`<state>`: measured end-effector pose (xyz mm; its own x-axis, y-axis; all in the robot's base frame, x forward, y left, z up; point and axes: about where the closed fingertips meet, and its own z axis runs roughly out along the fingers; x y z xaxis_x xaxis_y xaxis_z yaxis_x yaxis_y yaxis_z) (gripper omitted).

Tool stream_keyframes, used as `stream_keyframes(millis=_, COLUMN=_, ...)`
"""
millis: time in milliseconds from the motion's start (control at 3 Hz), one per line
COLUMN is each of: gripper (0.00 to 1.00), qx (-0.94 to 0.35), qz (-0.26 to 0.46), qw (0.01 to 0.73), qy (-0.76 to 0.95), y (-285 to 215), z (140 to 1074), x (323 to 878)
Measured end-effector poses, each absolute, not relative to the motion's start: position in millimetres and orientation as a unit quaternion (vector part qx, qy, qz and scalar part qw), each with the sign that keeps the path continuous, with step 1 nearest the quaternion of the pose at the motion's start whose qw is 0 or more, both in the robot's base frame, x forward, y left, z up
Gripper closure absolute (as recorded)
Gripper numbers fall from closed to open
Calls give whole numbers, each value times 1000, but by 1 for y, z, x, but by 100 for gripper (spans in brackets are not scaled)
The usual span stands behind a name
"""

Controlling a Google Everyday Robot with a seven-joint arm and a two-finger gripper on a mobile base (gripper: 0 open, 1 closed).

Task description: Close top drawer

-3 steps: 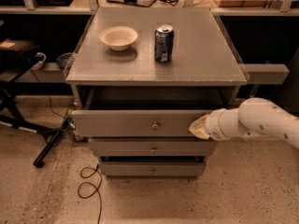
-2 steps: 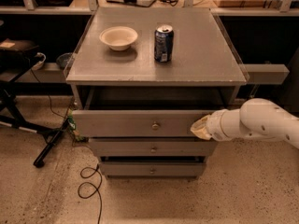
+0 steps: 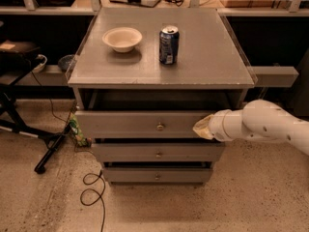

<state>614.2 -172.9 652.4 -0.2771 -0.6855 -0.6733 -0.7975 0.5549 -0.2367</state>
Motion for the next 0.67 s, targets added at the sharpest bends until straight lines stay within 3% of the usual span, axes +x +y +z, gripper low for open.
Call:
stream_keyframes(millis=333, gripper=83, qx=-466, qz=74, qw=380, qy=796, y=-173, z=652, x=614)
stream_keyframes(millis=667, gripper=59, qx=-466, qz=74, qw=380, qy=796, y=-173, z=652, x=614)
